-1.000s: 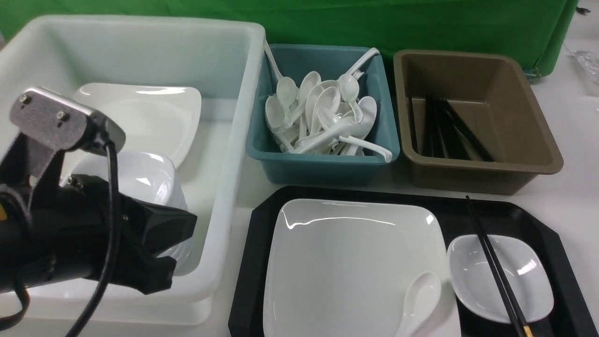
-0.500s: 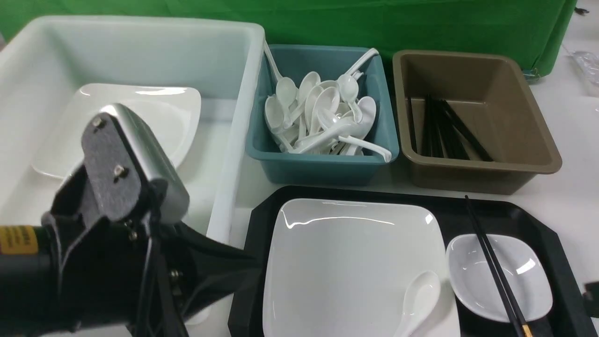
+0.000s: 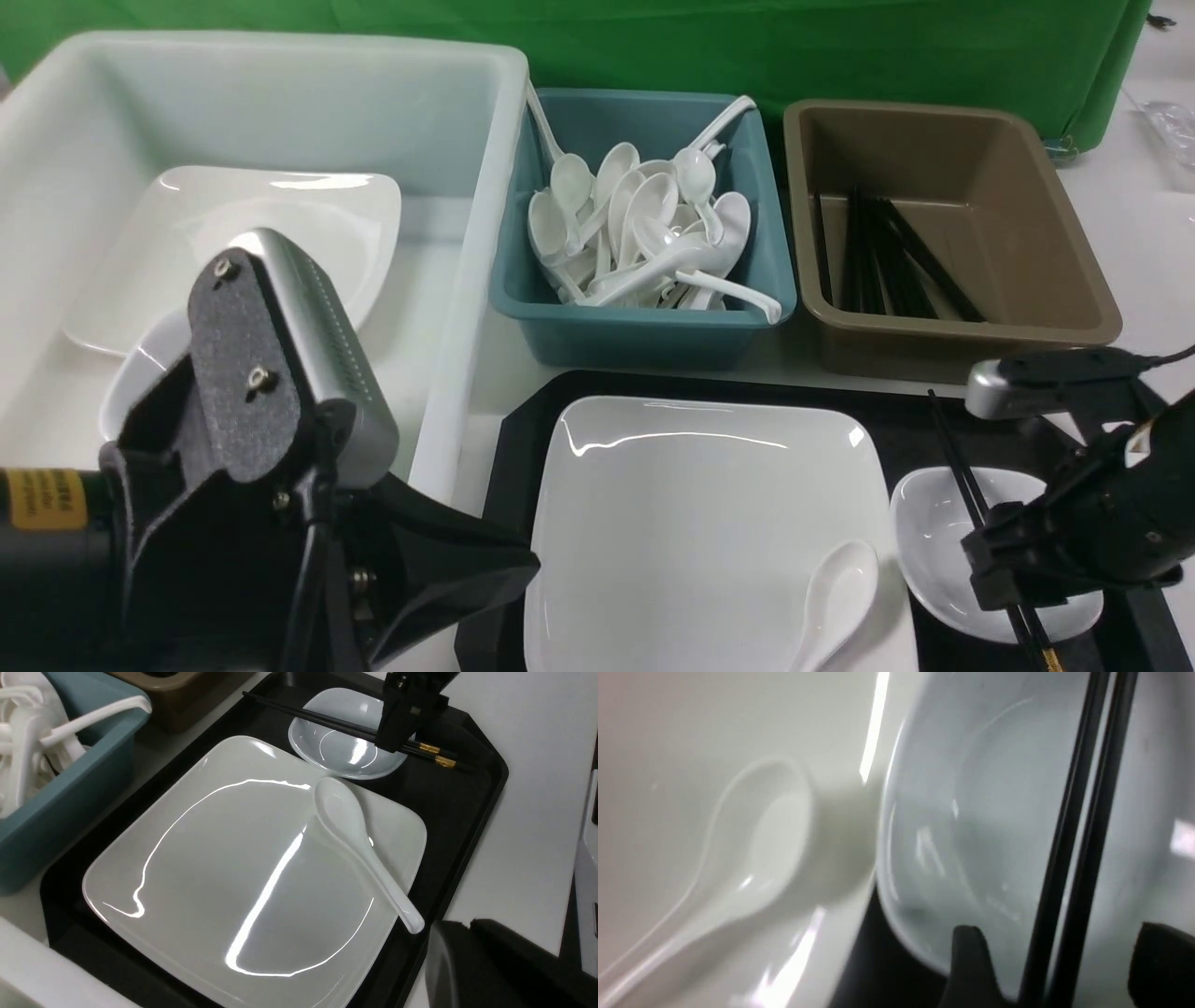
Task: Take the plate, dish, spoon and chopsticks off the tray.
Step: Use the right arm to grab a pair of chopsticks from the plate
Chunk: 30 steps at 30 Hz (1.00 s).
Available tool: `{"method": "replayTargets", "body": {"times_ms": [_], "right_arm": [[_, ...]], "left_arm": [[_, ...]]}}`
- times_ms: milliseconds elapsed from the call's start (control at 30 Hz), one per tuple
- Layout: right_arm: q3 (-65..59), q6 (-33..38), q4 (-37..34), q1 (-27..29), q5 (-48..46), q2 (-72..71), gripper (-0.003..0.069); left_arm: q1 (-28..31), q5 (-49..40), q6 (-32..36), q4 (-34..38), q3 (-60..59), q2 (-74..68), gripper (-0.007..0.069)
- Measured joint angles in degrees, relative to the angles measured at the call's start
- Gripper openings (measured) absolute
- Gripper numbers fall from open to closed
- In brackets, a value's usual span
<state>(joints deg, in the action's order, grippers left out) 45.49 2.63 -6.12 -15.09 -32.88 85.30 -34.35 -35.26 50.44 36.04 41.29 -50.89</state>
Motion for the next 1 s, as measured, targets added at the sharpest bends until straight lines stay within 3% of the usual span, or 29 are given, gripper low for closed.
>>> {"method": "replayTargets", "body": {"times_ms": [367,500,533,667,833,1000], "right_arm": [[0.0,-0.1,1.4,0.0,6.0,7.0,0.0464],[0.0,-0.1,2.0,0.0,6.3,7.4,0.0316],[0.0,-0.1,2.0,0.0,6.3,7.4,0.0316],[0.0,0.6,3.5,0.0,5.7,7.4,0.0125],[0.0,2.2,4.2,-0.9,1.6,5.0,0.0126],[2.2,3.9,3.8,-5.5,-2.3,-2.5,0.0126]], "left_arm": [[0.0,-0.4,-0.1,0.0,0.0,0.0,0.0017],[0.0,-0.9,-0.1,0.0,0.0,0.0,0.0017],[0.0,-0.9,-0.1,0.0,0.0,0.0,0.0017],[0.0,-2.1,-0.1,0.2,0.0,0.0,0.0017],[0.0,-1.4,0.0,1.4,0.0,0.0,0.0017],[0.0,4.0,1.5,2.8,0.0,0.0,0.0017]]}}
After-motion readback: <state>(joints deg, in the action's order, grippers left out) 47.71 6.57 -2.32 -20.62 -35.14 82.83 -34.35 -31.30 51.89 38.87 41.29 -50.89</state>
